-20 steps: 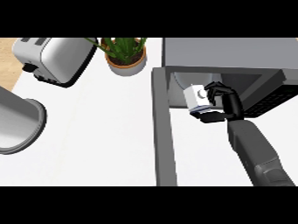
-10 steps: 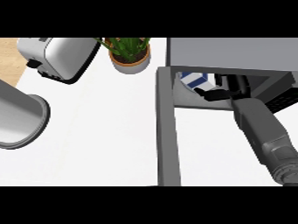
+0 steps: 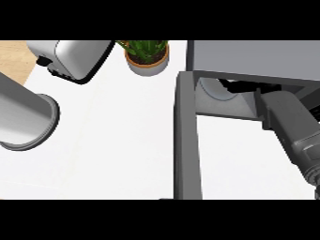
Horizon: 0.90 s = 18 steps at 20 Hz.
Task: Pick up the milk, place it into the microwave and close the microwave
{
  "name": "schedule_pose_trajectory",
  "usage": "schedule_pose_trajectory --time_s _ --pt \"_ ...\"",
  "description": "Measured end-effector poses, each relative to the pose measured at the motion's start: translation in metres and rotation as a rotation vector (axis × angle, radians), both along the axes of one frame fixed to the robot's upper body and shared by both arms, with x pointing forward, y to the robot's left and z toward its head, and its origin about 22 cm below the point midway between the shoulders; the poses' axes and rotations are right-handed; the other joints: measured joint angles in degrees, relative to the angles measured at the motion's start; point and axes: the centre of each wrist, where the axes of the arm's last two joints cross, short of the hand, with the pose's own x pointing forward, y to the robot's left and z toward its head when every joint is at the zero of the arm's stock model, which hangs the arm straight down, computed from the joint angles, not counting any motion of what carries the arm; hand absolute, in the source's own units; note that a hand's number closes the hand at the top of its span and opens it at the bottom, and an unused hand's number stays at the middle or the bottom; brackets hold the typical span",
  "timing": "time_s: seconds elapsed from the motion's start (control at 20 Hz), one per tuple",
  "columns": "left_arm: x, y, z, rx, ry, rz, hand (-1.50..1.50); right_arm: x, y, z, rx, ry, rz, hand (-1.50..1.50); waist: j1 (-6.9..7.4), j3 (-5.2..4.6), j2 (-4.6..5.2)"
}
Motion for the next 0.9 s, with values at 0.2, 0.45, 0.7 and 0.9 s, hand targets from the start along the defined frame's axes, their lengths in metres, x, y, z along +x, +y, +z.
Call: schedule_pose_trajectory --time_s 0.2,0.45,0.7,0.9 --pt "0.004 0.001 0.002 0.003 -0.008 -0.017 -1.50 0.000 -0.005 0.001 -0.010 0.003 -0.075 1.50 0.70 -0.18 -0.02" --pt "0.010 0.002 0.004 0.013 -0.017 -0.027 -1.50 -0.002 -0.010 0.000 -0.002 0.001 -0.139 1.50 1.30 -0.43 -0.05" --pt "0.015 0.004 0.006 0.022 -0.019 -0.036 -1.50 -0.002 -0.013 0.000 0.014 -0.002 -0.193 1.50 1.86 -0.56 -0.04" --pt "0.020 0.005 0.006 0.022 -0.022 -0.043 -1.50 -0.001 -0.015 0.002 0.022 -0.008 -0.214 1.50 2.27 -0.58 0.33"
